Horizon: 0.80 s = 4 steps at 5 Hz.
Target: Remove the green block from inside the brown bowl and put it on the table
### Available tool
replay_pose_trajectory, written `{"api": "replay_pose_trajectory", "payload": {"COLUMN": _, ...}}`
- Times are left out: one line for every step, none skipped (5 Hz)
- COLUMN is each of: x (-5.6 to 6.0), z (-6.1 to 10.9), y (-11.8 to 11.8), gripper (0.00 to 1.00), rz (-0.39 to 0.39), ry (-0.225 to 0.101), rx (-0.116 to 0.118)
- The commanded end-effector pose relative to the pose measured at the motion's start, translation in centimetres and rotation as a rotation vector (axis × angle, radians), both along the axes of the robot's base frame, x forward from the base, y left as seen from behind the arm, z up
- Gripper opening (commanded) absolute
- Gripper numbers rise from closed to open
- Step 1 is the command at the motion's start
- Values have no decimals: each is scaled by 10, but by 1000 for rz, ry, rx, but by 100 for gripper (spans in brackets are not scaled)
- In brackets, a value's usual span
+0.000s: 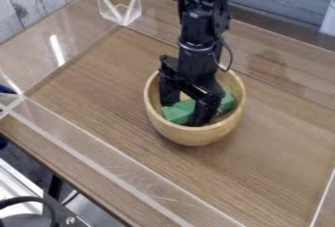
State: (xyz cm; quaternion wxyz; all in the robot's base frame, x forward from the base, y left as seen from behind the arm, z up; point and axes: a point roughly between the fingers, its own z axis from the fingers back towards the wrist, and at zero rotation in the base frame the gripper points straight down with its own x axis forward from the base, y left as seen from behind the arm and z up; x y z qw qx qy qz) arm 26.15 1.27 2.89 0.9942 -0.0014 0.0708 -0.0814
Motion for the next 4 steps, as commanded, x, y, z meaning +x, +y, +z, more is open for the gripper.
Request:
{"api": "replay_pose_trajectory", "payload": {"x": 12, "z": 3, "y": 1, "gripper": 100, "rz": 2, "ry": -43, "rx": -3}}
{"api": "replay_pose_trajectory", "payload": {"x": 16, "z": 1, "y": 1, "gripper": 100, "rz": -2, "ry": -50, "rx": -9}}
{"api": "replay_pose_trajectory", "payload": {"x": 18, "z": -3, "y": 0, "gripper": 100, "rz": -4, "ry": -54, "rx": -14}}
{"api": "replay_pose_trajectory", "payload": {"x": 20, "z": -6, "y": 1, "gripper": 100, "rz": -5, "ry": -55, "rx": -18}}
